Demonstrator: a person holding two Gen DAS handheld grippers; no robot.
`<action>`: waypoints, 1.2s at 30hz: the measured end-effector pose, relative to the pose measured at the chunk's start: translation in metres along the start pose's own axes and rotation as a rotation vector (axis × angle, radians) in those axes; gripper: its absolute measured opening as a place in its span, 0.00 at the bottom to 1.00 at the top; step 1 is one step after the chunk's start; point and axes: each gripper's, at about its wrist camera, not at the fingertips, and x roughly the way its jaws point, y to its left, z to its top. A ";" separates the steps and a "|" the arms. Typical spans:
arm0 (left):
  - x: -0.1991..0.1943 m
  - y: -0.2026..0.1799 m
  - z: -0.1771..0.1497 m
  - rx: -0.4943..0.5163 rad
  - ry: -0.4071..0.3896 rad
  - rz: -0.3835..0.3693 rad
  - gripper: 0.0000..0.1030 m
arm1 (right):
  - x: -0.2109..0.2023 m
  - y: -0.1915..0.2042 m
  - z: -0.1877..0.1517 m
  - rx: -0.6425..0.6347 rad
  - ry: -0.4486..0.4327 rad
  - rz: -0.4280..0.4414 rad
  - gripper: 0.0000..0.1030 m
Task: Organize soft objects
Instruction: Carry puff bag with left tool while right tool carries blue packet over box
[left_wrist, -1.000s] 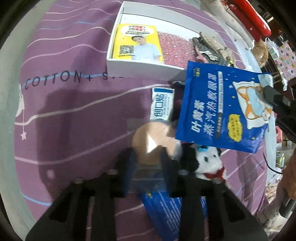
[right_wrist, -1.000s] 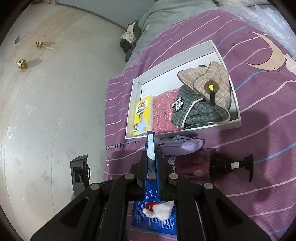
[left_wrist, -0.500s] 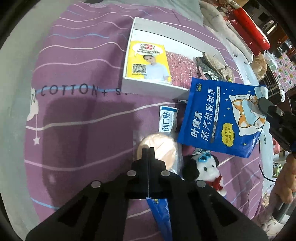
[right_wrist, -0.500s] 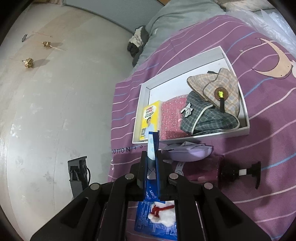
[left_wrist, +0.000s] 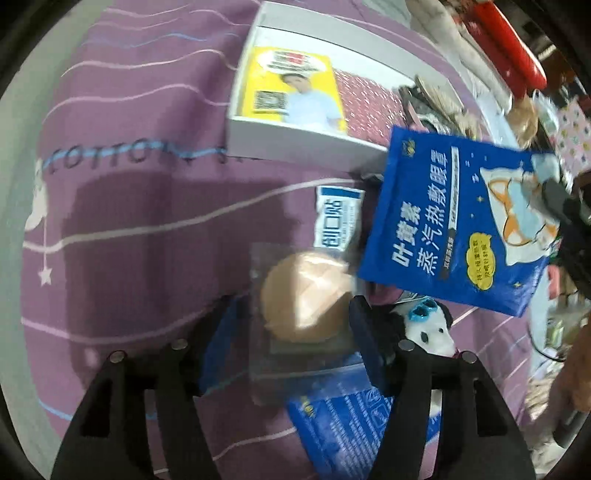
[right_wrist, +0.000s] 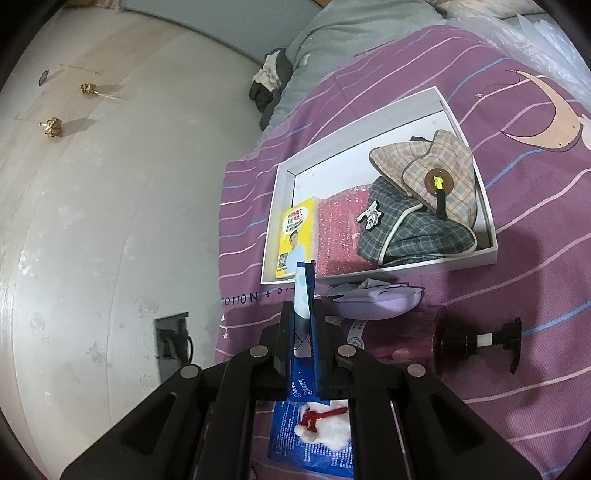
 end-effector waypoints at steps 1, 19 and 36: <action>0.000 -0.004 0.000 0.010 -0.002 0.010 0.49 | -0.001 -0.001 0.000 0.001 0.001 0.001 0.06; -0.049 0.010 0.009 -0.043 -0.219 -0.059 0.07 | 0.006 0.015 0.001 -0.073 -0.023 0.028 0.06; -0.066 0.035 0.041 -0.093 -0.351 -0.188 0.06 | 0.050 0.032 0.064 -0.101 -0.008 0.199 0.06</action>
